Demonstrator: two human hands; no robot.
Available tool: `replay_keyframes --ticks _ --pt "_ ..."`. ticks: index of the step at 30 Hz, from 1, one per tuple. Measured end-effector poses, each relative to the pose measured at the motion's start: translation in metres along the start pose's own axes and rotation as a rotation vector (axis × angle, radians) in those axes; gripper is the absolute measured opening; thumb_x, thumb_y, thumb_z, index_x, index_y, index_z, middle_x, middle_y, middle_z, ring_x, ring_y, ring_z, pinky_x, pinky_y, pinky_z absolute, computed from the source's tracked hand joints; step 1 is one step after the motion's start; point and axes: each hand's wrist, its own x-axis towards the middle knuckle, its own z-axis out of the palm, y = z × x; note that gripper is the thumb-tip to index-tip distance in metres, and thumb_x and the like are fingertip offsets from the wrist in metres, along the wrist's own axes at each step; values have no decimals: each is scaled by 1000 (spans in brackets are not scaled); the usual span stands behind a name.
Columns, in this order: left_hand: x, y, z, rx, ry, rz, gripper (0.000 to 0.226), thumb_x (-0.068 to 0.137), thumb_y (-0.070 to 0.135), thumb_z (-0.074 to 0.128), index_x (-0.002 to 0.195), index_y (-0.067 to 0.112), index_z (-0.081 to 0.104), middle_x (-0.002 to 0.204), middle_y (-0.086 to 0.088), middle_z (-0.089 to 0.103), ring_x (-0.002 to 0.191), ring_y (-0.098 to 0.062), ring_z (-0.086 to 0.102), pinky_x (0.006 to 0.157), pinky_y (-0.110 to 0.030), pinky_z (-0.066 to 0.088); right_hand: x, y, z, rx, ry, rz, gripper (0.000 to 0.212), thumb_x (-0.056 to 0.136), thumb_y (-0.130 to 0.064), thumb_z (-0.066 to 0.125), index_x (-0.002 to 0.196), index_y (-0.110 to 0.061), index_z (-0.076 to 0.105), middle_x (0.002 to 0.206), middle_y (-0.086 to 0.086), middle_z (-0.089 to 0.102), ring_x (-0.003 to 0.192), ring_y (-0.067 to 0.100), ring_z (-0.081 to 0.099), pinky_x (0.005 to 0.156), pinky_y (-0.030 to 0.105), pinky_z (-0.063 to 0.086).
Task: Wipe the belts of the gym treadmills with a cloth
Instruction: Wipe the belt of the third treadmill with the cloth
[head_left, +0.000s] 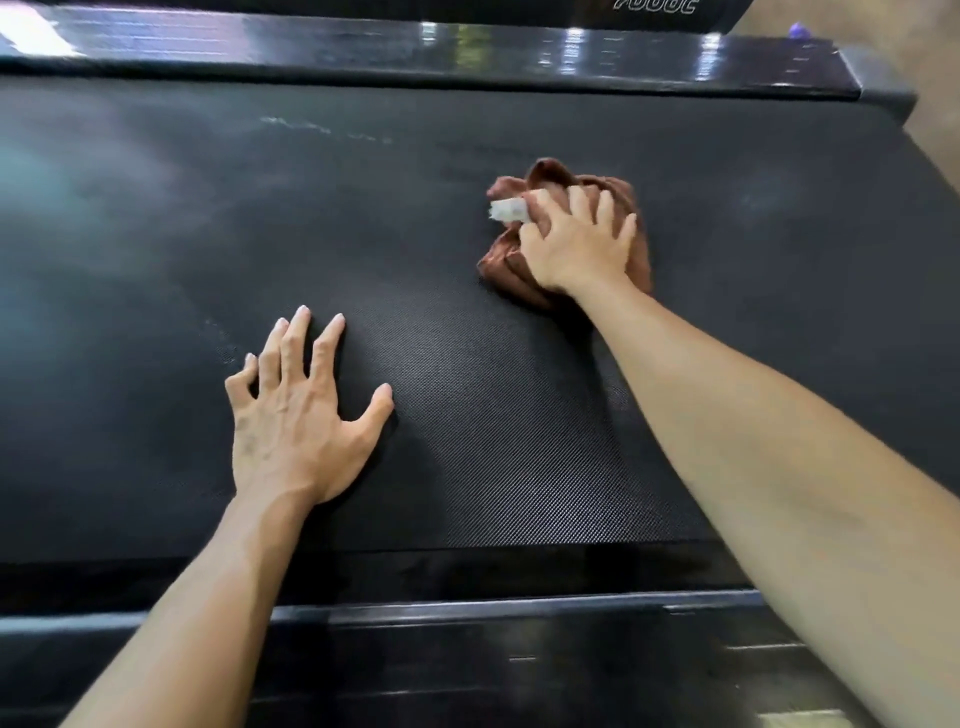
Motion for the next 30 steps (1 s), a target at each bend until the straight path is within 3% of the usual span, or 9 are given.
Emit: replay_keyframes --ticks 3,5,10,12,16,19,21,26,30 --pt "0 0 1 3 8 -2 93 82 78 16 160 30 23 170 0 11 157 -18 5 121 -48 13 16 17 -10 19 -2 227 63 103 -58 23 164 -41 17 175 1 4 159 39 -8 122 66 -9" --pt "0 0 1 3 7 2 93 82 78 16 160 29 23 170 0 11 157 -18 5 121 -48 13 24 9 -12 15 7 213 63 103 -57 24 163 -41 19 174 2 8 158 42 -6 121 69 -9" --pt "1 -3 3 4 8 8 91 83 78 19 160 29 24 170 -1 13 157 -19 7 120 -49 15 -35 -27 13 -52 -14 -306 63 97 -60 31 158 -45 31 172 -2 17 159 34 3 124 65 -2" --pt "1 -3 4 2 13 5 91 83 78 19 160 29 24 170 -2 13 157 -19 7 120 -49 16 -93 -20 21 -24 -21 -405 70 91 -65 27 159 -47 29 173 -4 16 160 31 2 126 62 -3" --pt "1 -2 2 -6 17 7 91 83 78 19 160 29 25 170 -2 13 157 -19 7 120 -49 15 -152 26 23 -22 62 -215 74 86 -67 22 158 -49 30 172 -6 16 159 29 4 127 58 0" --pt "2 -2 3 -6 17 8 92 82 78 18 160 28 25 170 -2 13 157 -19 7 120 -49 15 -108 31 15 51 71 26 64 98 -64 31 160 -48 27 173 -2 12 160 31 -2 126 59 -5" --pt "2 -2 3 -13 19 5 92 82 78 18 160 28 26 169 -2 14 157 -19 7 120 -49 15 -63 24 9 76 70 79 63 100 -65 30 160 -47 27 174 0 11 160 34 -4 125 60 -7" --pt "1 -1 2 -13 16 0 94 81 79 18 160 29 25 169 -1 14 157 -18 6 121 -48 14 -7 10 1 30 -12 -50 62 101 -66 30 160 -47 27 174 -1 10 160 32 -4 126 60 -7" --pt "2 -2 0 -17 8 -2 94 80 79 17 160 29 24 169 0 13 157 -17 5 120 -48 14 -79 26 13 13 39 -148 65 97 -65 30 159 -47 30 173 -3 16 160 29 1 127 58 -1"
